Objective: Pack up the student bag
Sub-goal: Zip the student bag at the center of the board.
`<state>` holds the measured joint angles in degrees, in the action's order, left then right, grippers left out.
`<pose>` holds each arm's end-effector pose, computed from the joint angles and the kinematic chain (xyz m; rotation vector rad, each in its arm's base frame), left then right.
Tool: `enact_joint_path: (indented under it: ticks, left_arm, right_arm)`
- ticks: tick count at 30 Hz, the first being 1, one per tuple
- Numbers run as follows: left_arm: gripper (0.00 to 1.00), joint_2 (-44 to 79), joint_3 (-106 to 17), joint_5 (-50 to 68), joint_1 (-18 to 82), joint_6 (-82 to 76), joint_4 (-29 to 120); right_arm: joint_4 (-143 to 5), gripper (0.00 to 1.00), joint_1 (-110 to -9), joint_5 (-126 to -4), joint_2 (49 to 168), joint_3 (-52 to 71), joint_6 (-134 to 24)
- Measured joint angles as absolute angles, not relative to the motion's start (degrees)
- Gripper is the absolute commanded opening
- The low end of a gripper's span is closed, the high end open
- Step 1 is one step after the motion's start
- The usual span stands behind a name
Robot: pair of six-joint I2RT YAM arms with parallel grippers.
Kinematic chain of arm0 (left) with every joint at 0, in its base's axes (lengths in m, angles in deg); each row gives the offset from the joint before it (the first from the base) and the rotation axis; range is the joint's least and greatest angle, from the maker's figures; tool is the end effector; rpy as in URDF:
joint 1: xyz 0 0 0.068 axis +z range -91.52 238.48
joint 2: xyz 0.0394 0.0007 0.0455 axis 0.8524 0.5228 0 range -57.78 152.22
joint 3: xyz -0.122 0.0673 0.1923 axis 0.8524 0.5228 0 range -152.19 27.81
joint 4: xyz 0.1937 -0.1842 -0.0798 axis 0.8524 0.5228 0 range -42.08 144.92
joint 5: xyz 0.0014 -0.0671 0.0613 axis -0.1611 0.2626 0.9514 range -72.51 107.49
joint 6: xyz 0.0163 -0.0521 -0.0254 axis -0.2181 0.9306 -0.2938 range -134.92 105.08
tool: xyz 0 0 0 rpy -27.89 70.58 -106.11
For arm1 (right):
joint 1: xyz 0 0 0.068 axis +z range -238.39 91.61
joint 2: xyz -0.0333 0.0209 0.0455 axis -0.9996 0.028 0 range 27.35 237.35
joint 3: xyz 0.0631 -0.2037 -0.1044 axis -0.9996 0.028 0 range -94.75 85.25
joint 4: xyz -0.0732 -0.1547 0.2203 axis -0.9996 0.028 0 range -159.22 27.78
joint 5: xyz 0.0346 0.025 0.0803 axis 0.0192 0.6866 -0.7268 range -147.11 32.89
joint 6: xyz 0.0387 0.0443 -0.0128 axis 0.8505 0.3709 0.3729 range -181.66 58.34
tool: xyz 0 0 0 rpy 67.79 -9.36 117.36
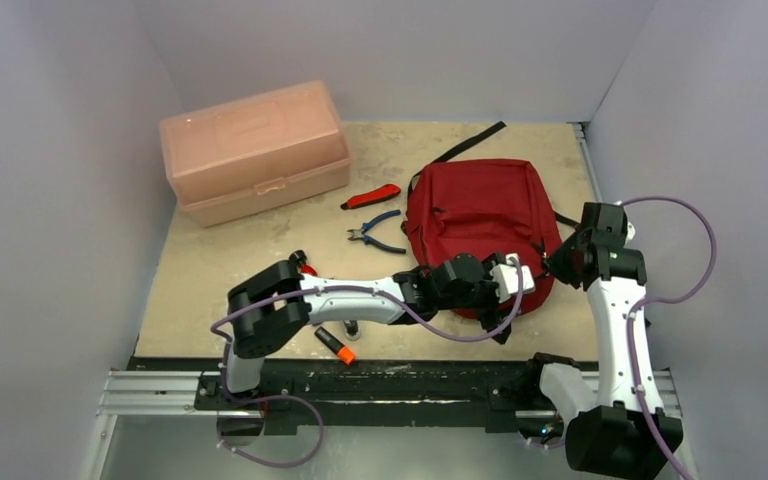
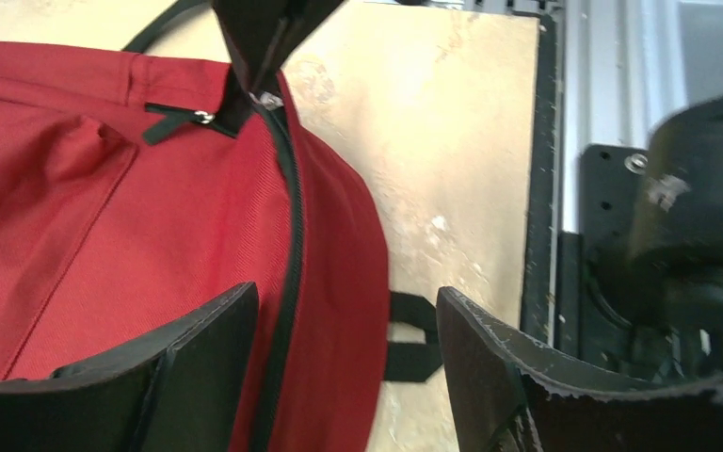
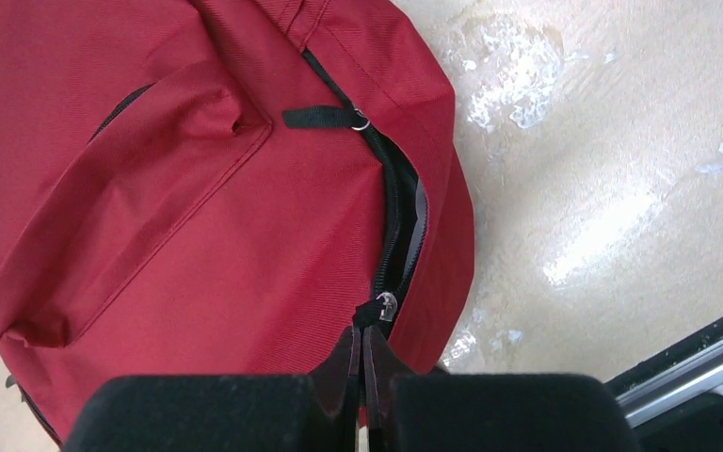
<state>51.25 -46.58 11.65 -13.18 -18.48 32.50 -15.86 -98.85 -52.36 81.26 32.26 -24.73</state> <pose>0.1396 -0.4350 0.1888 1.2829 1.5462 -0.8836 0.2155 -0.0435 0.2568 1.0414 2.2896 0.0839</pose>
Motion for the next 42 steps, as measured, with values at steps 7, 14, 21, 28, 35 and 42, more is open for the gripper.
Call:
enact_joint_path:
  ticks: [7,14,21,28,35,42]
  left_arm:
    - [0.09,56.3,-49.9,15.9,-13.2,-20.1,30.7]
    - [0.0,56.2,-47.9,18.6,-13.3,-20.4,28.5]
    - [0.0,53.2,-41.1,19.7,-14.6,-20.1,23.8]
    - [0.0,51.4,-37.2,21.3,-15.9,-20.0,20.5]
    - [0.0,51.3,-35.4,22.8,-17.0,-19.9,18.5]
    - [0.0,49.8,-30.2,22.5,-20.2,-18.6,19.2]
  right_arm:
    - [-14.4,0.0,-98.9,-50.3,83.3,31.8,-21.7]
    - [-13.3,0.0,-99.1,-44.3,85.9,30.8,-19.6]
    - [-14.3,0.0,-102.1,-41.0,92.5,29.3,-18.5]
    - [-19.6,0.0,-102.7,-39.9,100.1,28.6,-19.4]
    - [-23.4,0.0,-102.9,-38.2,109.6,22.6,-22.7]
    - [-38.2,0.0,-105.4,-31.8,114.7,16.0,-26.7]
